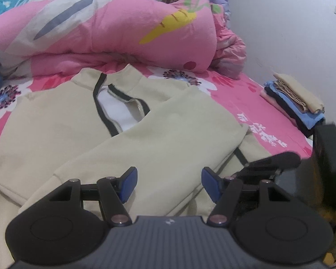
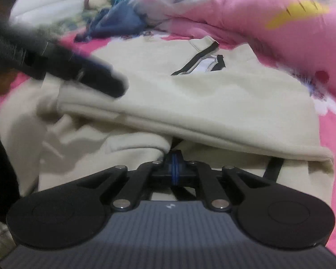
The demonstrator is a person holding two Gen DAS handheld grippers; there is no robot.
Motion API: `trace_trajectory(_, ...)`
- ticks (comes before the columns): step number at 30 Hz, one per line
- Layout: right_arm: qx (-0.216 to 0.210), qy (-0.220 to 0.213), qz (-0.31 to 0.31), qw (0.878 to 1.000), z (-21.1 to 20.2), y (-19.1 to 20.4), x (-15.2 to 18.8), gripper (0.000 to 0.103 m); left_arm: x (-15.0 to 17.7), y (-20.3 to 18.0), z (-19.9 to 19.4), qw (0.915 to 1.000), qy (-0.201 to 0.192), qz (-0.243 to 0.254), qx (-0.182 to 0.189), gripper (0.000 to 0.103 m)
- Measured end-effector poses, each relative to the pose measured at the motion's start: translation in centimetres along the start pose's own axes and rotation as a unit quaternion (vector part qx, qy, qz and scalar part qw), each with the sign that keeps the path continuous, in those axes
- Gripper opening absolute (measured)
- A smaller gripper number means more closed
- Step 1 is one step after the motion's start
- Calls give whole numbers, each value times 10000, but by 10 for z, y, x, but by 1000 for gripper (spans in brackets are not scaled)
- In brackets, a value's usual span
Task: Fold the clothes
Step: 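Lift the held hem with the right gripper and fold it over the hoodie body, then open the right gripper to release the folded hem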
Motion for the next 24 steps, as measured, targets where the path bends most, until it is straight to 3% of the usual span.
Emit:
trace_trajectory(2, -76, -85, 806, 9967, -8, -36, -9, 3, 1, 2, -2, 10000, 12, -10, -43, 64)
trace_trajectory(4, 110, -246, 1307, 9911, -22, -69, -12, 3, 3, 4, -9, 10000, -33, -21, -63, 64)
trace_trajectory(7, -299, -401, 1904, 9804, -43, -77, -10, 6, 10, 7, -22, 9999, -96, -90, -77, 65)
trace_trajectory(9, -692, -344, 2230, 9718, -51, -65, -2, 32, 18, 10, -30, 9998, -93, -167, -54, 65)
trace_trajectory(12, -1132, -170, 2585, 9592, -58, -40, 13, 51, 32, 3, -44, 9999, -128, 4, 14, 65)
trace_trajectory(15, -1345, 54, 2914, 9471, -63, -20, 26, 61, 48, -17, -53, 9981, -99, 603, 62, 65)
trace_trajectory(17, -1343, 231, 3071, 9419, -63, -9, 32, 61, 59, -34, -53, 9950, -43, 987, 160, 66)
trace_trajectory(20, -1257, 318, 3059, 9432, -52, -4, 28, 58, 72, -59, -46, 9893, 28, 1428, 301, 67)
trace_trajectory(23, -1460, 384, 3288, 9322, -43, 1, 23, 10, 81, -83, -37, 9812, -17, 1910, 279, 72)
trace_trajectory(24, -1615, 379, 3465, 9233, -43, 2, 21, 8, 82, -90, -35, 9773, -79, 2111, 165, 73)
Point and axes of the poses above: each gripper's, at about its wrist camera, not at the fingertips, and z roughly the way its jaws point, y to its left, x to its underside, the point moved 9 cm from there along z, roughly the way its jaws point, and after that the axes turned 1 degree about z, right-handed, at the moved point
